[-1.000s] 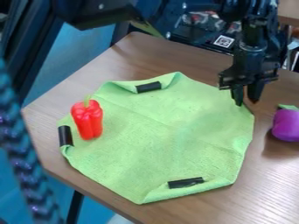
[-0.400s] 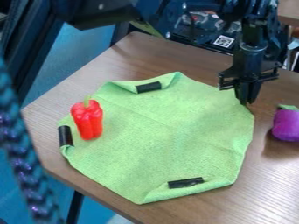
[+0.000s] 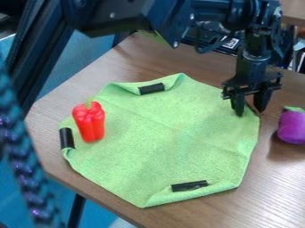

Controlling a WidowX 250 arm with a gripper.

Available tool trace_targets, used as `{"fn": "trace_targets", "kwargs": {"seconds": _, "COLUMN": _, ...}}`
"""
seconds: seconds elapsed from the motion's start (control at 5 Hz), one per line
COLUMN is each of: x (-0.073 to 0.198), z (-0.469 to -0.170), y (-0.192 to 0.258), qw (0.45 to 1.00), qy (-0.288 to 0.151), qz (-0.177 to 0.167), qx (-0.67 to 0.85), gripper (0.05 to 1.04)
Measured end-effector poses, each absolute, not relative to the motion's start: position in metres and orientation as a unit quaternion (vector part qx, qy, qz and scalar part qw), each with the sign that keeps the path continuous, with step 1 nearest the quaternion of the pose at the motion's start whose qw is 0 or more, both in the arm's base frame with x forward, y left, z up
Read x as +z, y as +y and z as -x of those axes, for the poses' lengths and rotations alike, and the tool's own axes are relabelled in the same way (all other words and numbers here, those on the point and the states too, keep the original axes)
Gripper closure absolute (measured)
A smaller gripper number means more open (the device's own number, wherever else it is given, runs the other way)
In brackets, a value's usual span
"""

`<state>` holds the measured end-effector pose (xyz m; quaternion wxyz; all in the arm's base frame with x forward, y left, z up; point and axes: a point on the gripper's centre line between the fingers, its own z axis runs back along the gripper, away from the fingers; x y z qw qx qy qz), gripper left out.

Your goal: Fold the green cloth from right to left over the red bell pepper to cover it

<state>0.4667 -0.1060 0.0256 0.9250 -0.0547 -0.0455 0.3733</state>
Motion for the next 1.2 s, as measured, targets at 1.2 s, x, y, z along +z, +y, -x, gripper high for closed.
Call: {"fn": "trace_targets", "kwargs": {"seconds": 1.2, "x": 0.075, "z": -0.439, "y": -0.081, "qw": 0.919, "qy": -0.053, "qz": 0.115, "qx": 0.373, "gripper": 1.020}}
